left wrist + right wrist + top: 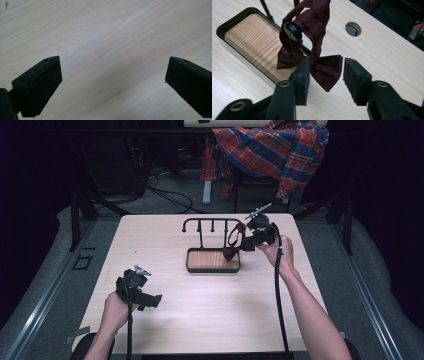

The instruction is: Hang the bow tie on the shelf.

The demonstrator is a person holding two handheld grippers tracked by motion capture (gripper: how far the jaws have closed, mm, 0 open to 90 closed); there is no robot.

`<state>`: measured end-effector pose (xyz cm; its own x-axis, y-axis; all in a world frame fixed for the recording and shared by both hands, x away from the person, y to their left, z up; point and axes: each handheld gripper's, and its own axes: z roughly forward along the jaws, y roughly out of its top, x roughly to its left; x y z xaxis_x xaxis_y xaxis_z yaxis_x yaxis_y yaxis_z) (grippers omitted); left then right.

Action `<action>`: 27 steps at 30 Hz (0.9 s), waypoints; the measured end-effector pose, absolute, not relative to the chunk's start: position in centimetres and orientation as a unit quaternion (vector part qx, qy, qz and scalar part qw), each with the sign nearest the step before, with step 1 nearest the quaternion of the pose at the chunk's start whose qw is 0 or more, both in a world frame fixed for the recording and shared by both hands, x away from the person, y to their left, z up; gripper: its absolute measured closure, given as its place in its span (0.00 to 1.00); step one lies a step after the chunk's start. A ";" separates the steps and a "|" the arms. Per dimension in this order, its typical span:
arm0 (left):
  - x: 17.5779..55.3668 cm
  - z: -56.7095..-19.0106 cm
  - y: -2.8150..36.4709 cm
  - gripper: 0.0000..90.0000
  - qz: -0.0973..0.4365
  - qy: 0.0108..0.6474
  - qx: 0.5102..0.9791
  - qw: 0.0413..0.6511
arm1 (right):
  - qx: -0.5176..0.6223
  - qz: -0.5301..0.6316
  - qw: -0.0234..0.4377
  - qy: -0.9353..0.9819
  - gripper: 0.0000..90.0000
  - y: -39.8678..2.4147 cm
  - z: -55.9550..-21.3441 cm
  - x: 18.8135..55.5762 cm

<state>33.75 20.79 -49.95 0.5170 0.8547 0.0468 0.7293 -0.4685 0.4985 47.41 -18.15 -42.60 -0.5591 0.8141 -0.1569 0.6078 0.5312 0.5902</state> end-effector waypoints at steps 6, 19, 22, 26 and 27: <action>33.8 -49.9 20.8 0.01 0.147 0.469 0.844 0.214 | 0.422 0.246 0.203 0.849 0.51 -18.8 -42.1 46.5; 33.7 -49.9 20.8 0.01 0.147 0.469 0.844 0.214 | 0.416 0.235 0.175 0.861 0.33 -19.8 -41.5 44.2; 33.8 -50.0 20.8 0.01 0.146 0.469 0.844 0.215 | 0.413 0.238 0.170 0.862 0.27 -20.1 -41.5 43.4; 33.7 -49.9 20.7 0.01 0.146 0.470 0.843 0.215 | 0.409 0.236 0.161 0.867 0.19 -20.4 -41.5 42.3; 33.7 -49.9 20.8 0.01 0.146 0.470 0.844 0.214 | 0.408 0.236 0.158 0.868 0.19 -20.5 -41.5 42.0</action>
